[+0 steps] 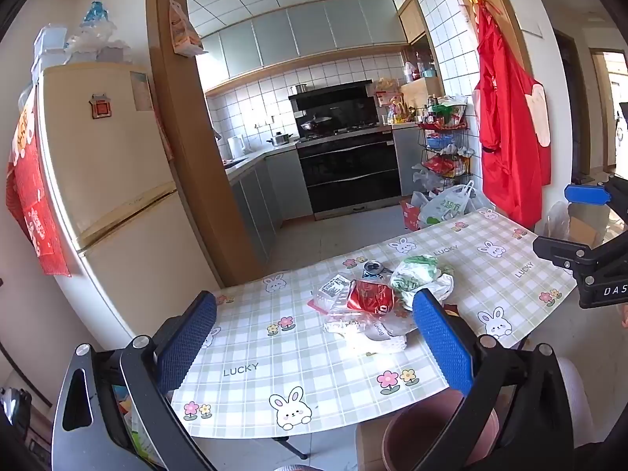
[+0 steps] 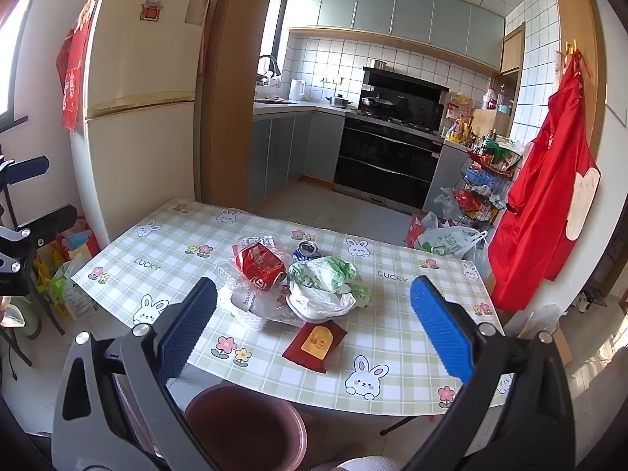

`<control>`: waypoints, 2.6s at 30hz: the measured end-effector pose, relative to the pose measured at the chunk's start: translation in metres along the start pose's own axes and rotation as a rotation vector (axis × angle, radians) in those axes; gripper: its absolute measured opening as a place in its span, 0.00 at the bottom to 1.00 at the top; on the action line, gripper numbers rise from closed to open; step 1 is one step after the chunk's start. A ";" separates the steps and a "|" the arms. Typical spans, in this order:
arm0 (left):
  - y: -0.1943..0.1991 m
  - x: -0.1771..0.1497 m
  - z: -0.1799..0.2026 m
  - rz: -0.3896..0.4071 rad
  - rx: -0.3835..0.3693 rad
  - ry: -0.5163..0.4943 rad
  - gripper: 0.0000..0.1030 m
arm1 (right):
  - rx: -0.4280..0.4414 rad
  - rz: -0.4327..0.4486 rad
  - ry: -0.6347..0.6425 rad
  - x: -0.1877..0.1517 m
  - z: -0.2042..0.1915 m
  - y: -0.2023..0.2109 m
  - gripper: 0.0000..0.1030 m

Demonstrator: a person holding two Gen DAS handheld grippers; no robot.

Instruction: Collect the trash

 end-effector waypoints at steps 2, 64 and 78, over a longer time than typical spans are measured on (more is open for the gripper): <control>0.000 0.000 0.000 -0.002 0.002 -0.001 0.95 | -0.001 0.001 -0.002 0.001 0.000 0.001 0.95; -0.007 -0.008 0.007 -0.027 -0.005 -0.018 0.95 | -0.011 0.001 -0.012 -0.001 0.005 0.000 0.95; -0.007 -0.008 0.008 -0.027 -0.005 -0.019 0.95 | -0.012 0.001 -0.012 -0.001 0.005 0.000 0.95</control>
Point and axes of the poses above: each gripper's, at about its wrist camera, not at the fingertips, and y roughly against the way its jaws point, z to its right, x to its top, the point moved 7 cm from there along -y, roughly the way its jaws point, and after that the axes turned 2 degrees about -y, right-handed, at the moved point
